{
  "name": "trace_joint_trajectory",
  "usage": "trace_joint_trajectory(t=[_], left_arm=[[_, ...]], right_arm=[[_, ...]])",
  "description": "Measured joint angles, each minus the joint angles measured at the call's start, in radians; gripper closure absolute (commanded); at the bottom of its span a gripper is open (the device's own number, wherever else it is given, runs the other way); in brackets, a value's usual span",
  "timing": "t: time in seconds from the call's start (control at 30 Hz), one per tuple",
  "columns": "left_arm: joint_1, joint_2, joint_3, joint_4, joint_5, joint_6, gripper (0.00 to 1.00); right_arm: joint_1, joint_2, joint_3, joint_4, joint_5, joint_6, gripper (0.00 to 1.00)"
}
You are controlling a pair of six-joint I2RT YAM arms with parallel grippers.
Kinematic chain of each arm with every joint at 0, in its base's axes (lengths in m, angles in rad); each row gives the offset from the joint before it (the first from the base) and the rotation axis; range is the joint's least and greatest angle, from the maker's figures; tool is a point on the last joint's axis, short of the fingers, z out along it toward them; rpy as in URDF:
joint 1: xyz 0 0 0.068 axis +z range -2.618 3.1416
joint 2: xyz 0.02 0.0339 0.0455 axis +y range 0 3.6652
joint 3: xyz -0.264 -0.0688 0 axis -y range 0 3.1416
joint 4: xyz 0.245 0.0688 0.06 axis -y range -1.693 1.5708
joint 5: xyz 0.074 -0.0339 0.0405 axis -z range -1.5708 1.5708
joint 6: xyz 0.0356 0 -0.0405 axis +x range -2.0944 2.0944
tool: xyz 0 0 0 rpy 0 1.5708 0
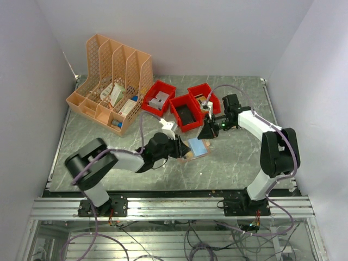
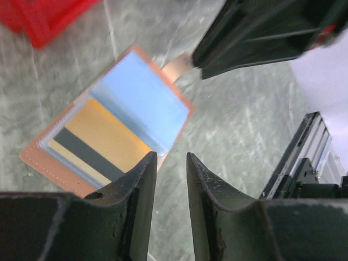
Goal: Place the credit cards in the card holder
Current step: Open the card holder at the center of the board.
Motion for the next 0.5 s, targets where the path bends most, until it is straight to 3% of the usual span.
trace_joint_trajectory(t=[0.13,0.33,0.5], left_arm=[[0.0,-0.211,-0.041,-0.045,-0.053,0.057,0.44],[0.003,-0.492,-0.128,-0.124,-0.169,0.105,0.13],[0.018,-0.634,-0.217,-0.217,-0.22,0.098,0.11]], right_arm=[[-0.025,-0.056,-0.014,0.036,-0.04,-0.001,0.85],[-0.042,-0.092,-0.041,0.065,-0.069,-0.011,0.81],[-0.045,-0.154,-0.055,0.106,-0.055,-0.019,0.64]])
